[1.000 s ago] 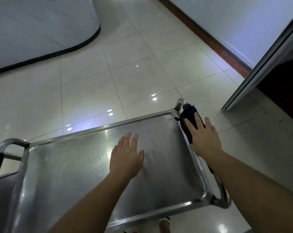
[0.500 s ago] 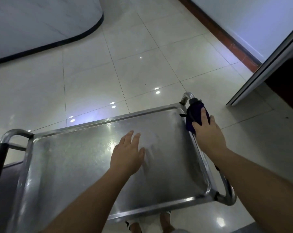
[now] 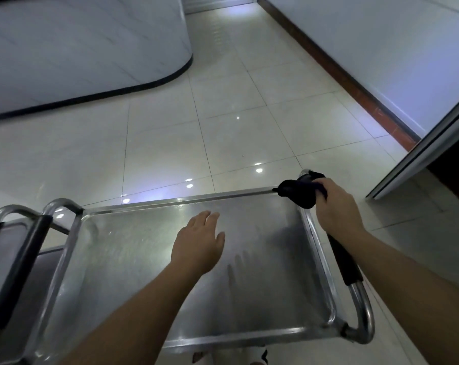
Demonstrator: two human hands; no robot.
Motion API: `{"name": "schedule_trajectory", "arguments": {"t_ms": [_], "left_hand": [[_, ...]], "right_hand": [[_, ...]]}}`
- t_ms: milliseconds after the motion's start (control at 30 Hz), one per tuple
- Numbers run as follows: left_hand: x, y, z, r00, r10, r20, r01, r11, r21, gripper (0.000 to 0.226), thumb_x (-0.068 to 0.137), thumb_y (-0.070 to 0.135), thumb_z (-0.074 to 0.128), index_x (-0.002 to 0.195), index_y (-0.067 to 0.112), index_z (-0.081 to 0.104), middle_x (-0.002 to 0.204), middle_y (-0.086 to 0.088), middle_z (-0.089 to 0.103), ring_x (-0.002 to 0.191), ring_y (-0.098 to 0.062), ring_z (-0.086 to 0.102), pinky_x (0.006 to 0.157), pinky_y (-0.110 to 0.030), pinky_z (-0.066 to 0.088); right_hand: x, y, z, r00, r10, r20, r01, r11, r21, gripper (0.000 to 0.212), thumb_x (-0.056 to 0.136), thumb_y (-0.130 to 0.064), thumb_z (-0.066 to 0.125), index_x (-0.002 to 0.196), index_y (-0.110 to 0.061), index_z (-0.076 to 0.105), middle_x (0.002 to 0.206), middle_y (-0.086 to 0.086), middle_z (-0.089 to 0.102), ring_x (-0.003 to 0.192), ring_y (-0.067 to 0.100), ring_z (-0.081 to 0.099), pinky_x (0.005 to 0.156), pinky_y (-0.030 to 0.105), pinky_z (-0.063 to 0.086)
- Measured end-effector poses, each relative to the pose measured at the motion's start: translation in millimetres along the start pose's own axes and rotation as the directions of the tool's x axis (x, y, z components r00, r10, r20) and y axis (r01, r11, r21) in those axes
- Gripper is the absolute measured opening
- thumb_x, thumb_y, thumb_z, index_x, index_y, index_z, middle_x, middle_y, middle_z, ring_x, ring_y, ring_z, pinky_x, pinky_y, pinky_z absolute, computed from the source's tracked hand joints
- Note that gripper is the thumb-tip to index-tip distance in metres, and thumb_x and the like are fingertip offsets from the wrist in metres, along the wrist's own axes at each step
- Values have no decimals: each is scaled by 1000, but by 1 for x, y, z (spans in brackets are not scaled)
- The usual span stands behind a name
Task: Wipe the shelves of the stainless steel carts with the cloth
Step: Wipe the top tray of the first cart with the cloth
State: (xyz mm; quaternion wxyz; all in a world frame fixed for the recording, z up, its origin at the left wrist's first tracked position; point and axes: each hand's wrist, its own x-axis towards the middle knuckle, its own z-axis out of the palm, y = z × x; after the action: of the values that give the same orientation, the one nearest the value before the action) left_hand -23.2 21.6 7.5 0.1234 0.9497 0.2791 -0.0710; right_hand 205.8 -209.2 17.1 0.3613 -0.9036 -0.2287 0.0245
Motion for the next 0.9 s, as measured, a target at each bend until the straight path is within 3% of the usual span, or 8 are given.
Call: {"name": "schedule_trajectory", "arguments": {"t_ms": [133,233,300,400,467,567,733,900], "left_hand": [[-17,-13,-14,999,-21,-49,20,1000,-18,57,107,45,41,160,25,34,165,2,37,149,-21,38,117,-41,38],[-35,-31,-23,995,-65,-78,63,998,-29,56,107,45,41,159,25,35,164,3,39,147,-20,40,116,-40,39],[-48,-46,-26,991,-95,-96,91,995,-39,55,107,45,41,158,26,36,163,4,40,146,-19,41,115,-40,39],[-68,-73,-30,983,-137,-121,133,990,-45,54,107,45,41,158,26,36,161,5,42,144,-18,42,111,-38,40],[-80,-93,-31,978,-164,-132,159,986,-50,55,106,44,42,157,25,37,160,4,43,142,-18,43,109,-37,41],[-97,-128,-31,971,-191,-140,185,981,-60,55,106,44,42,157,25,38,159,4,44,141,-18,44,108,-37,42],[-128,-199,-29,963,-221,-152,211,974,-77,54,106,46,43,156,25,39,158,4,45,139,-17,47,107,-37,43],[-171,-288,-21,968,-229,-100,220,971,-98,55,106,45,44,156,24,41,157,4,47,137,-17,49,110,-38,44]], "right_hand": [[-2,-38,6,995,68,77,-86,961,263,30,103,-24,50,131,-33,56,115,-6,64,99,15,60,76,20,43],[-10,-71,25,945,194,264,-291,865,408,46,102,-34,53,147,-36,44,126,-5,55,111,18,59,89,31,49],[-18,-92,42,911,204,358,-355,830,430,41,102,-36,54,143,-36,51,122,-9,63,110,19,63,91,36,53],[-39,-123,71,881,164,444,-386,792,474,19,103,-31,54,114,-34,69,93,-15,75,94,11,71,81,33,57],[-54,-144,89,852,144,504,-416,772,481,20,104,-27,52,106,-34,70,98,-8,77,98,17,71,89,41,58],[-78,-170,119,808,140,573,-462,753,468,23,104,-25,50,111,-33,71,105,-1,77,103,24,71,98,52,55],[-118,-214,169,767,195,611,-536,718,445,18,104,-23,52,110,-29,69,107,4,75,102,26,70,98,53,55],[-166,-264,221,757,228,612,-565,698,439,18,105,-21,51,111,-25,68,103,7,76,93,27,73,76,42,61]]}}
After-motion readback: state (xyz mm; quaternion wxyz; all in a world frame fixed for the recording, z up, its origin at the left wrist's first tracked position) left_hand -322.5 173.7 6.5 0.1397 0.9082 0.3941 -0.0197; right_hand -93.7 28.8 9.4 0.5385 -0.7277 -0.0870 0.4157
